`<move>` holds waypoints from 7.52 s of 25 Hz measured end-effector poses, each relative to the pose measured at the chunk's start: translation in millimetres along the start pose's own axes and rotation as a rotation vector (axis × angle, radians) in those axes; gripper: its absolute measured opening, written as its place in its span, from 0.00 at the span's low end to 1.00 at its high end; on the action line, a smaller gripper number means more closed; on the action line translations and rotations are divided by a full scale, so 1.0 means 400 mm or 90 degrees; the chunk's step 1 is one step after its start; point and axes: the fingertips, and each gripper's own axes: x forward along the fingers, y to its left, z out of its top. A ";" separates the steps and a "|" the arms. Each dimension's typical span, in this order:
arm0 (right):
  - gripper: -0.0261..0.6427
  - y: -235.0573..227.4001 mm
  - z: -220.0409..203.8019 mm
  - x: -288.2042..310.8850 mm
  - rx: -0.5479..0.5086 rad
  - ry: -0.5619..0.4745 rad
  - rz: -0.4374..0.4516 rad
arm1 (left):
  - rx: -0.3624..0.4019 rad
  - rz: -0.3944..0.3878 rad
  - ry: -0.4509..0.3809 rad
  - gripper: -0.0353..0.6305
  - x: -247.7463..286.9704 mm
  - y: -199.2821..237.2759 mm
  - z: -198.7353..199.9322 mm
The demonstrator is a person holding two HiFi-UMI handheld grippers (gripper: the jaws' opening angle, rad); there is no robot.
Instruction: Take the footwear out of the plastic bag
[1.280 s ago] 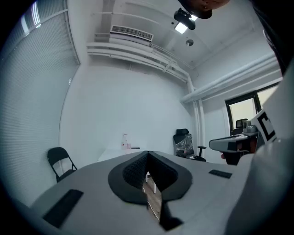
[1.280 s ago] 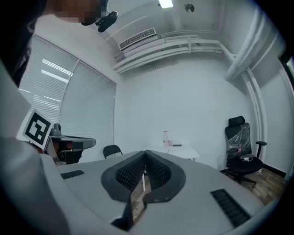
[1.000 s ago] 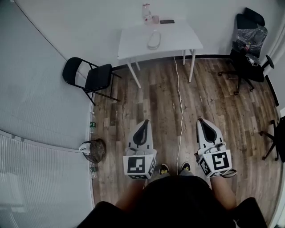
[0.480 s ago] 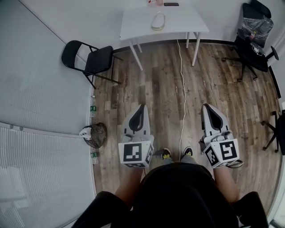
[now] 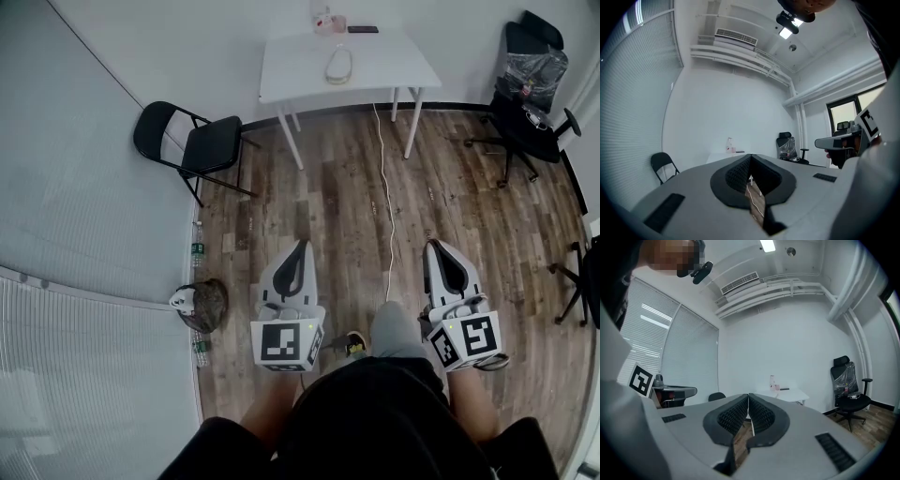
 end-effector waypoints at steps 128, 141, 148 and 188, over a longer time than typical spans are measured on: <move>0.07 -1.046 -0.086 2.000 -0.004 0.170 -0.087 | -0.073 -0.172 0.517 0.76 2.208 0.538 -0.563; 0.07 -1.057 -0.095 2.071 -0.023 0.177 -0.076 | -0.136 -0.220 0.622 0.88 2.203 0.543 -0.671; 0.07 -1.056 -0.121 2.100 -0.023 0.176 -0.073 | -0.036 -0.224 0.640 0.88 2.197 0.521 -0.699; 0.07 -1.225 -0.084 2.285 -0.051 0.165 0.027 | 0.317 -0.379 0.479 0.43 2.308 0.739 -0.532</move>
